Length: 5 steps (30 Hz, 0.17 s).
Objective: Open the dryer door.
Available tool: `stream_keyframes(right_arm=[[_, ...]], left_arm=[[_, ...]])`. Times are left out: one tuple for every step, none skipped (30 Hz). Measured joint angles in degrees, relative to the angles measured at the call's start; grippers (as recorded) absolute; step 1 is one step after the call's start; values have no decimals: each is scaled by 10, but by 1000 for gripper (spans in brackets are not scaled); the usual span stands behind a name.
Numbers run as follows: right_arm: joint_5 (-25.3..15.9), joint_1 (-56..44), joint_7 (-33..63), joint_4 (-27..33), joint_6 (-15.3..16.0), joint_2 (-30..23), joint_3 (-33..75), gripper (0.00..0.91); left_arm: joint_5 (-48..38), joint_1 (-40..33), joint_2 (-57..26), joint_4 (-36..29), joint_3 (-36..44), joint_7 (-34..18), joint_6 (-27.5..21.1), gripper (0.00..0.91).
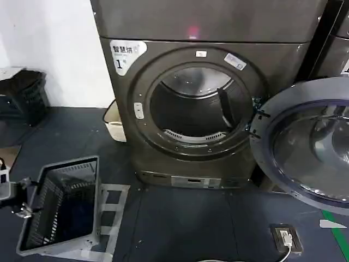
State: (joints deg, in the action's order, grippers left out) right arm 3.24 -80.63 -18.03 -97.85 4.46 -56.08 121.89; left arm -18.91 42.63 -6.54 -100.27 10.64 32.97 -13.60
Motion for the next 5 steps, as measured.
stream_keyframes(right_arm=[[-1, 0, 0, 0, 0, 0, 0, 907], [-1, 0, 0, 0, -1, 0, 0, 907], [-1, 0, 0, 0, -1, 0, 1, 907], [-1, 0, 0, 0, -1, 0, 1, 907], [-1, 0, 0, 0, -1, 0, 1, 907]], left_arm=[[0, 1, 0, 1, -2, 0, 0, 907], [0, 3, 0, 2, -5, 0, 0, 907], [-1, 10, -1, 2, -13, 0, 0, 907], [-1, 20, -2, 2, -22, 1, 0, 907], [-1, 31, -4, 2, -32, 1, 0, 907]])
